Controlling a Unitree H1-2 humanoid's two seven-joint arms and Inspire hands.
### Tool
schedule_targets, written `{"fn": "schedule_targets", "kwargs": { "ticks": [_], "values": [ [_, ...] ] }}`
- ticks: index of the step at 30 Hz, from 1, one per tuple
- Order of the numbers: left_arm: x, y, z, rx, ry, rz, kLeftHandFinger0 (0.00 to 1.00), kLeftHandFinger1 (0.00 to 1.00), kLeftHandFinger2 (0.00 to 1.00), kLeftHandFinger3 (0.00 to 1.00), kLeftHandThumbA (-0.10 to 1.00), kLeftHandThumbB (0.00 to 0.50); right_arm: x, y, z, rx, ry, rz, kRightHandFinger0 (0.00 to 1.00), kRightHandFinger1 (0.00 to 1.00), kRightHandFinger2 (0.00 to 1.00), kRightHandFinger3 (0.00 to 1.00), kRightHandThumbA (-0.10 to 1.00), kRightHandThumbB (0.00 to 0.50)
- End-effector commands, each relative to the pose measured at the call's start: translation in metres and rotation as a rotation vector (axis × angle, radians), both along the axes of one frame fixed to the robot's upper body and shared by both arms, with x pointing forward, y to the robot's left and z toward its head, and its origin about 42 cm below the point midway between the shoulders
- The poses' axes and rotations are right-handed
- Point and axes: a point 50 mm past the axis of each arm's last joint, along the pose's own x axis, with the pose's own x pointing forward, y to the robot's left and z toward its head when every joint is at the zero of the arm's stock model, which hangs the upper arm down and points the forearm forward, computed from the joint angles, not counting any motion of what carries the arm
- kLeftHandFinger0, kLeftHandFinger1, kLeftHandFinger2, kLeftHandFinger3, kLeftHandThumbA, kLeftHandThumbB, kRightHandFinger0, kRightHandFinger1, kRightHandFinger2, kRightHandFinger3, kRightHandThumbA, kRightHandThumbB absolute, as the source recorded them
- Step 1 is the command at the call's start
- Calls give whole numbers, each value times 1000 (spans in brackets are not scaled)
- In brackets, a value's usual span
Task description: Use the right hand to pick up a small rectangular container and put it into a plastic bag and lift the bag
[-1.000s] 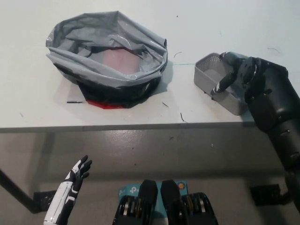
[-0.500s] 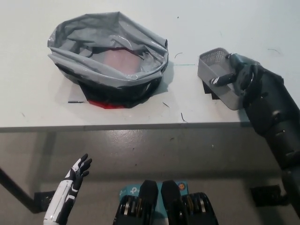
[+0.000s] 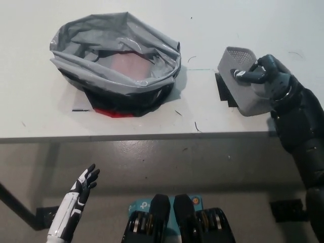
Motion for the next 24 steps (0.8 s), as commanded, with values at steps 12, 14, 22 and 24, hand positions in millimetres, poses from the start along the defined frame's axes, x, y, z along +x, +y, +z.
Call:
{"fn": "schedule_targets", "kwargs": {
  "ticks": [12, 14, 22, 24],
  "values": [
    [1, 2, 5, 37, -38, -30, 1000, 1000, 1000, 1000, 1000, 500, 5, 22, 78, 579, -210, 27, 111, 569, 890, 368, -92, 287],
    [0, 2, 5, 38, -36, -28, 1000, 1000, 1000, 1000, 1000, 500, 4, 23, 82, 658, -204, 28, 77, 535, 873, 356, -100, 279],
    [-1, 3, 4, 49, -26, -29, 1000, 1000, 1000, 1000, 1000, 500, -2, 43, 121, 836, -261, 84, 44, 457, 855, 525, -95, 255],
    [-1, 3, 3, 51, -22, -29, 1000, 1000, 1000, 1000, 1000, 500, -5, 54, 136, 842, -289, 108, 34, 451, 830, 493, -89, 257]
  ]
}}
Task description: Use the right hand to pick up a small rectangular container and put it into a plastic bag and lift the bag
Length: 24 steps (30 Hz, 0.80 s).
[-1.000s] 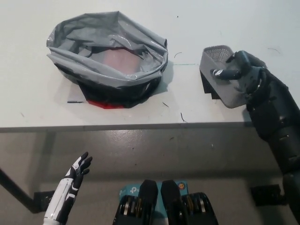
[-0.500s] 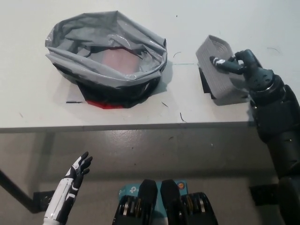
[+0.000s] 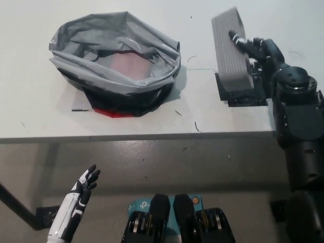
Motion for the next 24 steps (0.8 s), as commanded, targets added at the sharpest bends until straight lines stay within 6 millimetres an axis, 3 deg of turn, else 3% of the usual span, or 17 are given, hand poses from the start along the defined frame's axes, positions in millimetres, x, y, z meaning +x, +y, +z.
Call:
{"fn": "schedule_targets", "kwargs": {
  "ticks": [1, 3, 4, 6, 7, 8, 9, 10, 14, 17, 19, 20, 21, 22, 23, 24],
  "values": [
    [-2, 3, 3, 28, -21, -28, 1000, 1000, 1000, 1000, 1000, 500, 1, 38, 95, 100, -190, 94, 31, 448, 814, 340, -82, 251],
    [-2, 2, 3, 28, -16, -29, 1000, 1000, 1000, 1000, 1000, 500, -2, 47, 108, 74, -227, 116, 32, 421, 752, 313, -46, 257],
    [-3, 2, 3, 26, -12, -28, 1000, 1000, 1000, 1000, 1000, 500, -3, 55, 117, 57, -249, 133, 56, 439, 774, 393, -53, 259],
    [-3, 1, 2, 27, -9, -30, 1000, 1000, 1000, 1000, 1000, 500, -6, 68, 133, 28, -283, 163, 55, 442, 771, 431, -72, 256],
    [-3, 1, 2, 27, -8, -31, 1000, 1000, 1000, 1000, 1000, 500, -6, 72, 136, 12, -290, 174, 84, 453, 746, 431, -14, 285],
    [-3, 1, 2, 25, -7, -35, 1000, 1000, 1000, 1000, 1000, 500, -6, 80, 142, -16, -295, 189, 17, 375, 663, 361, -10, 270],
    [-3, 1, 2, 22, -6, -38, 1000, 1000, 1000, 1000, 1000, 500, -5, 86, 146, -36, -298, 198, 3, 342, 642, 344, -12, 272],
    [-3, 0, 2, 18, -6, -42, 1000, 1000, 1000, 1000, 1000, 500, -5, 98, 153, -83, -304, 218, 0, 375, 695, 243, 5, 260],
    [-3, -1, 2, 27, -7, -45, 1000, 1000, 1000, 1000, 1000, 500, -5, 120, 162, -131, -312, 244, 30, 442, 769, 169, 25, 257],
    [-3, -1, 2, 29, -5, -51, 1000, 1000, 1000, 1000, 1000, 500, -6, 146, 172, -238, -316, 265, 102, 502, 805, 213, 121, 270],
    [-3, -1, 2, 31, -4, -52, 1000, 1000, 1000, 1000, 1000, 500, -6, 160, 174, -302, -332, 280, 102, 504, 809, 202, 126, 271],
    [-3, -2, 3, 30, -6, -56, 1000, 1000, 1000, 1000, 1000, 500, -5, 172, 173, -362, -357, 295, 156, 586, 871, 185, 147, 273],
    [-2, -2, 3, 30, -8, -58, 1000, 1000, 1000, 1000, 1000, 500, -5, 176, 172, -381, -365, 299, 212, 604, 832, 181, 151, 274],
    [-2, -2, 2, 29, -9, -60, 1000, 1000, 1000, 1000, 1000, 500, -5, 180, 170, -400, -371, 303, 333, 659, 809, 172, 148, 280],
    [-1, -1, 3, 29, -10, -61, 1000, 1000, 1000, 1000, 1000, 500, -5, 187, 168, -419, -376, 309, 398, 715, 852, 331, 143, 274],
    [-1, -1, 4, 30, -10, -63, 1000, 1000, 1000, 1000, 1000, 500, -5, 198, 164, -466, -388, 319, 573, 933, 1000, 490, 155, 268]
  ]
}}
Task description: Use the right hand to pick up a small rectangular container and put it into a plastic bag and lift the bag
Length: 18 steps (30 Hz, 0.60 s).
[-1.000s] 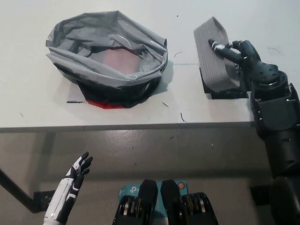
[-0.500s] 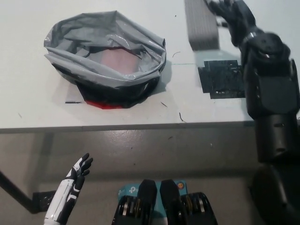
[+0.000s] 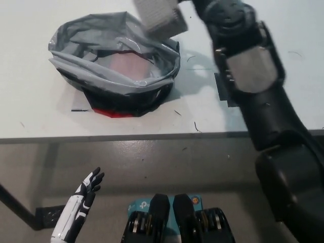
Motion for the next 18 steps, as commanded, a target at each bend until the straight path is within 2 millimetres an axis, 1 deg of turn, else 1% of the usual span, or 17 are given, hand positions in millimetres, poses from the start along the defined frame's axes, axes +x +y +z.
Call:
{"fn": "schedule_targets", "kwargs": {
  "ticks": [1, 2, 3, 4, 5, 6, 7, 8, 9, 10, 11, 12, 14, 16, 17, 18],
  "values": [
    [1, 3, 6, 24, -22, -40, 1000, 1000, 1000, 1000, 1000, 500, -7, 49, 36, -167, -215, 41, 830, 1000, 1000, 592, 143, 265],
    [1, 2, 6, 24, -21, -41, 1000, 1000, 1000, 1000, 1000, 500, -7, 51, 34, -179, -221, 43, 830, 1000, 1000, 592, 143, 265],
    [2, 2, 6, 23, -22, -43, 1000, 1000, 1000, 1000, 1000, 500, -7, 54, 32, -209, -234, 45, 1000, 1000, 1000, 672, 148, 252],
    [2, 1, 6, 18, -23, -44, 1000, 1000, 1000, 1000, 1000, 500, -6, 61, 28, -267, -265, 47, 883, 1000, 934, 647, 146, 246],
    [3, 1, 6, 20, -24, -46, 1000, 1000, 1000, 1000, 1000, 500, -6, 67, 24, -314, -291, 44, 259, 396, 437, 518, 170, 255],
    [3, 0, 7, 20, -24, -48, 1000, 1000, 1000, 1000, 1000, 500, -6, 71, 20, -353, -303, 51, 97, 220, 300, 387, 171, 247],
    [3, -1, 7, 20, -23, -49, 1000, 1000, 1000, 1000, 1000, 500, -6, 75, 18, -390, -321, 57, 19, 139, 242, 354, 161, 247],
    [4, -2, 8, 23, -24, -50, 1000, 1000, 1000, 1000, 1000, 500, -6, 80, 14, -440, -355, 64, 4, 97, 207, 349, 158, 253],
    [4, -2, 8, 23, -24, -52, 1000, 1000, 1000, 1000, 1000, 500, -6, 84, 11, -487, -391, 71, 1, 95, 219, 341, 153, 257],
    [4, -3, 8, 24, -24, -55, 1000, 1000, 1000, 1000, 1000, 500, -6, 86, 8, -529, -428, 77, 0, 78, 207, 335, 143, 258],
    [4, -4, 9, 21, -25, -56, 1000, 1000, 1000, 1000, 1000, 500, -6, 88, 6, -545, -441, 82, 0, 23, 171, 335, 129, 257],
    [5, -5, 9, 19, -24, -58, 1000, 1000, 1000, 1000, 1000, 500, -6, 91, 2, -583, -461, 90, 0, 5, 155, 345, 128, 256],
    [5, -6, 9, 19, -23, -59, 1000, 1000, 1000, 1000, 1000, 500, -7, 94, -1, -621, -484, 93, 0, 0, 128, 355, 124, 261],
    [6, -8, 10, 19, -25, -64, 1000, 1000, 1000, 1000, 1000, 500, -8, 99, -9, -738, -559, 98, 0, 26, 161, 324, 143, 267],
    [6, -8, 11, 19, -26, -66, 1000, 1000, 1000, 1000, 1000, 500, -9, 102, -12, -778, -579, 100, 25, 67, 193, 346, 148, 269],
    [7, -9, 12, 19, -27, -68, 1000, 1000, 1000, 1000, 1000, 500, -9, 102, -13, -800, -591, 101, 14, 62, 189, 348, 152, 269]
  ]
}}
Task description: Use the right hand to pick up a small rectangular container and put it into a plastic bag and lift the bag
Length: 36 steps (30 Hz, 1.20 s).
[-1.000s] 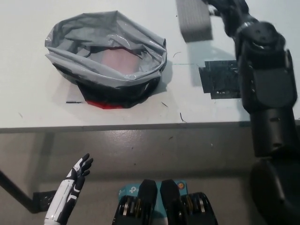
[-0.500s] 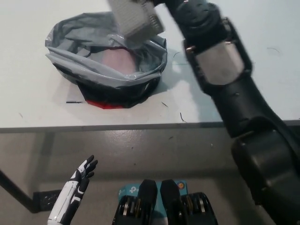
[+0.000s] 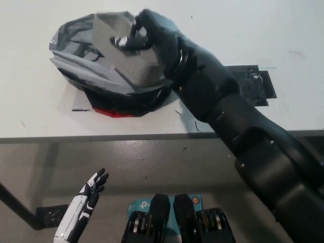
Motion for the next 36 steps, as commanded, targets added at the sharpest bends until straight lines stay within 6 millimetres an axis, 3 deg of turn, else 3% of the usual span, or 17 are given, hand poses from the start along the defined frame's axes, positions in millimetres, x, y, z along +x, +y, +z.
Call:
{"fn": "schedule_targets", "kwargs": {
  "ticks": [1, 2, 3, 4, 5, 6, 7, 8, 10, 15, 16, 20, 23, 29, 31, 36],
  "values": [
    [6, -5, 13, 16, -34, -43, 1000, 1000, 1000, 1000, 1000, 500, -13, 48, 67, -206, -426, 187, 39, 97, 230, 394, 161, 274],
    [7, -5, 15, 17, -36, -47, 1000, 1000, 1000, 1000, 1000, 500, -13, 49, 65, -246, -445, 188, 120, 195, 346, 492, 181, 277],
    [8, -5, 16, 16, -36, -50, 1000, 1000, 1000, 1000, 1000, 500, -13, 50, 63, -274, -435, 200, 280, 419, 614, 702, 219, 303],
    [10, -5, 17, 17, -36, -54, 1000, 1000, 1000, 1000, 1000, 500, -13, 51, 60, -323, -402, 222, 677, 858, 1000, 1000, 335, 330],
    [10, -5, 18, 17, -36, -55, 1000, 1000, 1000, 1000, 1000, 500, -13, 51, 59, -346, -387, 231, 677, 858, 1000, 1000, 335, 330],
    [11, -5, 18, 18, -37, -58, 1000, 1000, 1000, 1000, 1000, 500, -12, 51, 57, -367, -371, 234, 1000, 1000, 1000, 1000, 344, 341],
    [11, -5, 18, 18, -37, -59, 1000, 1000, 1000, 1000, 1000, 500, -12, 50, 56, -370, -368, 232, 1000, 1000, 1000, 1000, 344, 341],
    [11, -5, 18, 19, -38, -62, 1000, 1000, 1000, 1000, 1000, 500, -12, 50, 54, -375, -361, 233, 1000, 1000, 1000, 1000, 329, 387],
    [10, -6, 18, 19, -36, -64, 1000, 1000, 1000, 1000, 1000, 500, -11, 48, 45, -419, -355, 243, 1000, 1000, 1000, 1000, 445, 465],
    [12, -8, 20, 17, -29, -74, 1000, 1000, 1000, 1000, 1000, 500, -10, 42, 39, -427, -391, 261, 1000, 1000, 1000, 1000, 617, 485],
    [13, -8, 20, 20, -31, -78, 1000, 1000, 1000, 1000, 1000, 500, -10, 42, 41, -431, -425, 266, 1000, 1000, 1000, 1000, 711, 499],
    [15, -11, 21, 26, -28, -86, 1000, 1000, 1000, 1000, 1000, 500, -11, 41, 48, -424, -490, 278, 1000, 1000, 1000, 1000, 806, 490],
    [15, -12, 22, 28, -31, -93, 1000, 1000, 1000, 1000, 1000, 500, -12, 43, 53, -423, -523, 280, 1000, 1000, 1000, 1000, 810, 470],
    [18, -12, 24, 35, -39, -106, 1000, 1000, 1000, 1000, 1000, 500, -9, 40, 49, -407, -415, 265, 1000, 1000, 1000, 1000, 934, 500],
    [18, -12, 24, 35, -44, -105, 1000, 1000, 1000, 1000, 1000, 500, -8, 36, 46, -395, -392, 250, 1000, 1000, 1000, 1000, 991, 500],
    [18, -10, 24, 40, -40, -96, 1000, 1000, 1000, 1000, 1000, 500, 0, 19, 49, -325, -389, 199, 1000, 1000, 1000, 1000, 1000, 487]
  ]
}}
